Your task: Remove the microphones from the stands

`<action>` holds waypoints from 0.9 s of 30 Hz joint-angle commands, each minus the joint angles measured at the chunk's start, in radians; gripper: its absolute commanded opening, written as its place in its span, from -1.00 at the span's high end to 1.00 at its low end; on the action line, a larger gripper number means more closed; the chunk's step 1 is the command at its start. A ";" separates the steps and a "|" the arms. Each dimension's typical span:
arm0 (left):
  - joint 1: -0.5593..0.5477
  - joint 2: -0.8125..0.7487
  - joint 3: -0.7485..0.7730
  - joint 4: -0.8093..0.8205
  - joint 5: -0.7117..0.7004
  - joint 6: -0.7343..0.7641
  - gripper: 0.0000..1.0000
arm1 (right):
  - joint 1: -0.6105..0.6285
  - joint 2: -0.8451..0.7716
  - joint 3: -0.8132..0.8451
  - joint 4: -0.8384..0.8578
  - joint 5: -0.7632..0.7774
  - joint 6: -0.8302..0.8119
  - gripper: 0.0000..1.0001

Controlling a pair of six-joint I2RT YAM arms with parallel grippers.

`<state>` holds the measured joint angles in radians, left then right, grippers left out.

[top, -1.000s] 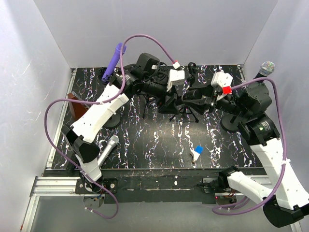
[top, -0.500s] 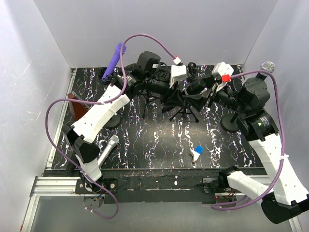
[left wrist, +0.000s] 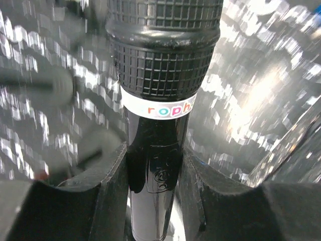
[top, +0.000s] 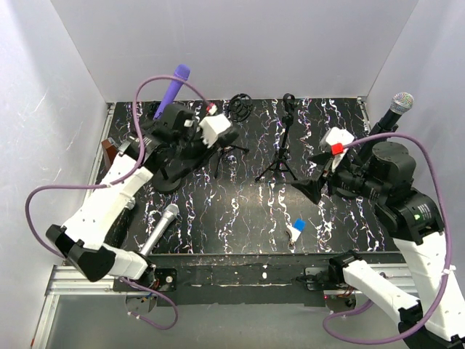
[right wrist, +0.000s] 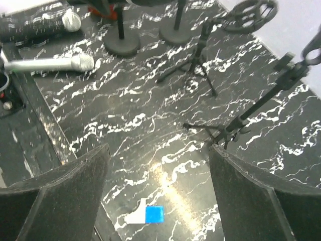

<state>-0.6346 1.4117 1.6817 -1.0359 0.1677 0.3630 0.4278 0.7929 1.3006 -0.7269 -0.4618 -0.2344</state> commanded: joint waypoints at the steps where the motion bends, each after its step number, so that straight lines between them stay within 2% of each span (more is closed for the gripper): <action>1: 0.084 -0.094 -0.183 -0.205 -0.269 -0.006 1.00 | 0.003 0.043 -0.055 -0.051 -0.055 -0.097 -0.71; 5: 0.183 -0.170 -0.380 -0.202 -0.384 0.075 1.00 | 0.003 0.071 -0.106 0.087 -0.129 -0.011 -0.71; 7: 0.211 -0.227 -0.454 -0.217 -0.372 0.166 1.00 | 0.003 0.063 -0.135 0.139 -0.150 0.018 -0.71; 11: 0.275 -0.278 -0.522 -0.259 -0.414 0.145 1.00 | 0.003 0.020 -0.188 0.248 -0.187 0.046 -0.73; 15: 0.335 -0.289 -0.652 -0.222 -0.467 0.137 1.00 | 0.003 0.025 -0.193 0.261 -0.248 0.032 -0.74; 21: 0.440 -0.290 -0.784 -0.100 -0.473 0.068 1.00 | 0.005 0.071 -0.193 0.285 -0.178 0.202 -0.68; 27: 0.549 -0.237 -0.873 0.152 -0.521 0.004 1.00 | 0.003 0.058 -0.198 0.261 -0.020 0.129 -0.69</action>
<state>-0.1368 1.1568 0.8391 -1.0977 -0.3115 0.4168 0.4278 0.8646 1.0859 -0.4908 -0.5964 -0.0975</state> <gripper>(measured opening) 0.360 0.840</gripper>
